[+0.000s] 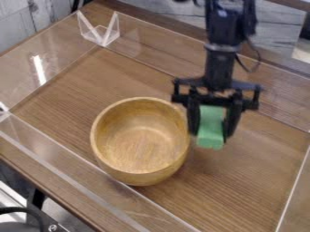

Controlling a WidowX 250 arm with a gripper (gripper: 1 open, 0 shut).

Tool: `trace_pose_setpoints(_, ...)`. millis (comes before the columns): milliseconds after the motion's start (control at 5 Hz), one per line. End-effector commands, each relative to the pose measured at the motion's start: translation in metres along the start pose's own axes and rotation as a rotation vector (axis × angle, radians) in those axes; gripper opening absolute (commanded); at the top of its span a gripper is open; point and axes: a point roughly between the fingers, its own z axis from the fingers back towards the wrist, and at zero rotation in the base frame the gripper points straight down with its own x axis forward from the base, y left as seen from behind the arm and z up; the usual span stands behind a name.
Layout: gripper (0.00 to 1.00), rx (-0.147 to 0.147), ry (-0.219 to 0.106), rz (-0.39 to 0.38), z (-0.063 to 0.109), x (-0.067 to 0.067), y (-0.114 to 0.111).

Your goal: Put the green block in the brown bowl

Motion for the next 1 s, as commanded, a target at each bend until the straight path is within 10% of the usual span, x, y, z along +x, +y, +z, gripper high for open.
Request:
trace_pose_setpoints(0, 0.00, -0.058, -0.056, -0.085, 0.044, -0.020, 0.012)
trace_pose_setpoints(400, 0.00, -0.110, -0.091, -0.262, 0.099, -0.051, 0.062)
trace_pose_setpoints(800, 0.00, -0.090, -0.106, -0.436, 0.085, -0.073, 0.062)
